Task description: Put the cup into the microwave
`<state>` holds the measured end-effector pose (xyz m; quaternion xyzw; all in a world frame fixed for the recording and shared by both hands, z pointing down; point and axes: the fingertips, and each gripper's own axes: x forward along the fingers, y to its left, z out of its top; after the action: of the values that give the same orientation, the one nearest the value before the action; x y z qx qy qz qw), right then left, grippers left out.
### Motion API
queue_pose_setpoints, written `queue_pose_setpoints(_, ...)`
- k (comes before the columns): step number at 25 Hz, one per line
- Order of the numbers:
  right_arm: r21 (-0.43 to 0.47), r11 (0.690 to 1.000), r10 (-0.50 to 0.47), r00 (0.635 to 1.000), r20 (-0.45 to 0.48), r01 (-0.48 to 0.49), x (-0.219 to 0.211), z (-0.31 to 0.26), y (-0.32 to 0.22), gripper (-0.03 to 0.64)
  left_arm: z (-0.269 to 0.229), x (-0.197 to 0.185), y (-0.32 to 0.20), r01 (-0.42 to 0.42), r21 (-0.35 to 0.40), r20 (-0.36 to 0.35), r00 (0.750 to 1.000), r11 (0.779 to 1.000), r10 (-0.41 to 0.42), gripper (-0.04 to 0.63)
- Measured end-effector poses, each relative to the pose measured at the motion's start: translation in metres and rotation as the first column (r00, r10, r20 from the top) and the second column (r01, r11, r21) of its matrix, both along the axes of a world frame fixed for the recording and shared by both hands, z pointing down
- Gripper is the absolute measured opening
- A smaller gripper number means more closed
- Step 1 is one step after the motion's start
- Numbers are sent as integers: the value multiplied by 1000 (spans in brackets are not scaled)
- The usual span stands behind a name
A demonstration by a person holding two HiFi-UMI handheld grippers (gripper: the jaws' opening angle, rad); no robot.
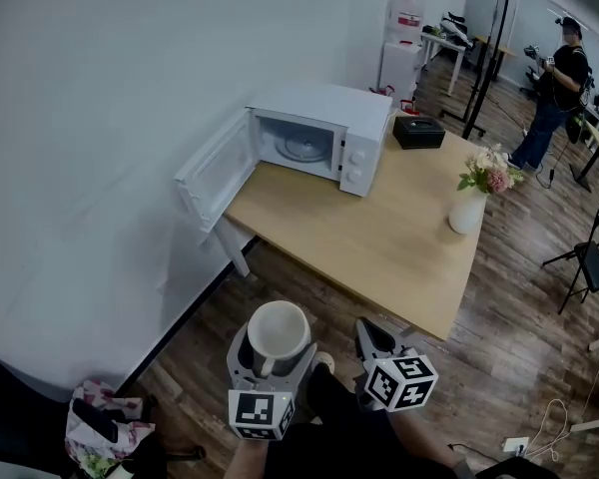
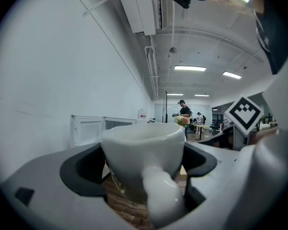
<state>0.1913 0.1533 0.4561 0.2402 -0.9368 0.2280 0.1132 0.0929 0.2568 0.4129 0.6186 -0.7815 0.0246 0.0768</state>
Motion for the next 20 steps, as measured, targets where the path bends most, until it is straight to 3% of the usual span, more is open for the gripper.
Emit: queue_pose_setpoints(20, -2, 999, -37, 999, -4, 37, -86, -2, -96, -6, -1, -84, -93, 38, -17, 21, 999, 999, -38, 479)
